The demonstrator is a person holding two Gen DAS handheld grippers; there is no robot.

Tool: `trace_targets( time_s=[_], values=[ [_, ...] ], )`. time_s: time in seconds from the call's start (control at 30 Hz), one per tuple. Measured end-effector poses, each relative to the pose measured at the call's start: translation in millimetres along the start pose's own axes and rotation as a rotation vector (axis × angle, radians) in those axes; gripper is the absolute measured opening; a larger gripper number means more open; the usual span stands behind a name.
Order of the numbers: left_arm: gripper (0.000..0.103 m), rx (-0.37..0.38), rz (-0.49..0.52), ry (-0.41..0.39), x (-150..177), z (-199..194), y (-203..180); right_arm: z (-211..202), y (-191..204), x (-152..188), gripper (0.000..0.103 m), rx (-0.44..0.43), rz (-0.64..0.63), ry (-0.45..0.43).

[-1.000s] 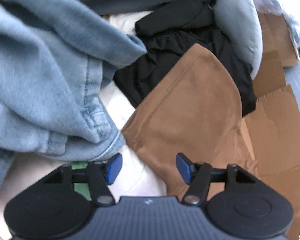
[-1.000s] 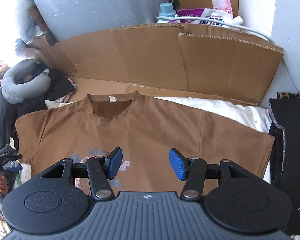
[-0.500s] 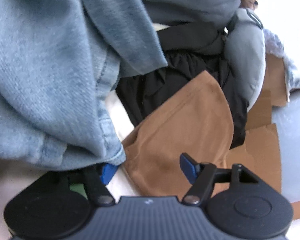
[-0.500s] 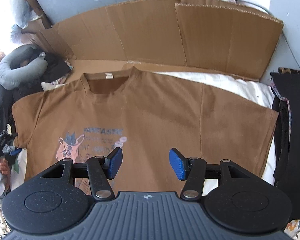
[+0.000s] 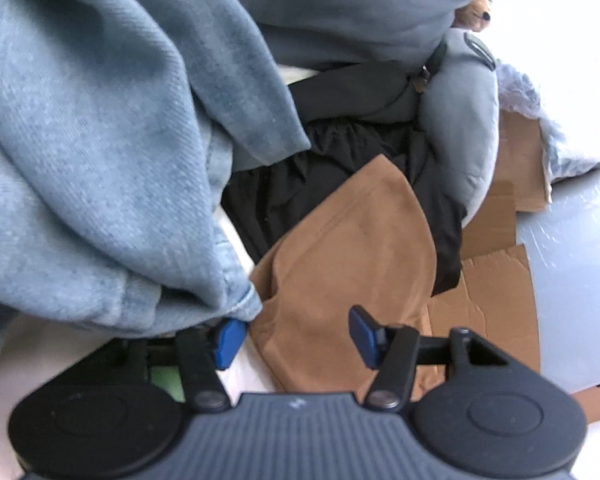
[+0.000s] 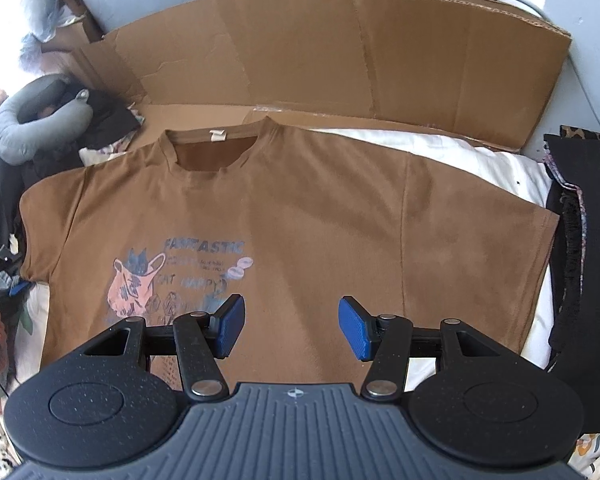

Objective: Fold clothes

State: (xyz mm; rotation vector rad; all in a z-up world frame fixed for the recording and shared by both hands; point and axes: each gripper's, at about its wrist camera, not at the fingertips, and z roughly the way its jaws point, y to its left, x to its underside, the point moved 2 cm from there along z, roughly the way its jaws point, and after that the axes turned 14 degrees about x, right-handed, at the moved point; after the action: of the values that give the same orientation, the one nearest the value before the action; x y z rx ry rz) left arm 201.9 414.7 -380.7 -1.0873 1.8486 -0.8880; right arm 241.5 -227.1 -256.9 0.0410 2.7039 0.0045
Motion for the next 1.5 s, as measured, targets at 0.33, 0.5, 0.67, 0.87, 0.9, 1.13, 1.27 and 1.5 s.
trace_targets(
  time_s=[0.33,0.5,0.67,0.87,0.9,1.13,1.27,1.5],
  values=[
    [0.050,0.005,0.066,0.029,4.1,9.7,-10.7,-0.6,9.1,-3.5,0.059,-0.009,-0.031,0.000],
    [0.043,-0.042,0.073,0.031,4.0,18.7,-0.3,4.5,9.9,-0.1,0.059,-0.002,-0.029,0.013],
    [0.041,-0.068,0.118,0.041,2.8,26.1,-3.6,7.2,15.2,4.9,0.059,-0.006,-0.059,0.027],
    [0.033,-0.040,0.158,0.069,0.4,15.0,-9.6,8.7,22.9,6.4,0.059,-0.009,-0.092,0.029],
    [0.032,-0.031,0.148,0.066,-0.7,13.3,-9.0,8.9,24.5,6.0,0.059,-0.013,-0.095,0.029],
    [0.020,-0.011,0.099,0.055,-6.5,8.8,-6.0,5.3,42.0,-1.0,0.059,-0.053,-0.128,0.014],
    [0.017,-0.032,0.074,0.062,-9.0,8.5,-3.0,-1.0,48.7,-7.2,0.059,-0.070,-0.135,-0.005],
    [0.008,-0.067,0.022,0.070,-13.7,7.2,-0.8,-10.6,61.3,-24.1,0.059,-0.088,-0.179,-0.033]
  ],
)
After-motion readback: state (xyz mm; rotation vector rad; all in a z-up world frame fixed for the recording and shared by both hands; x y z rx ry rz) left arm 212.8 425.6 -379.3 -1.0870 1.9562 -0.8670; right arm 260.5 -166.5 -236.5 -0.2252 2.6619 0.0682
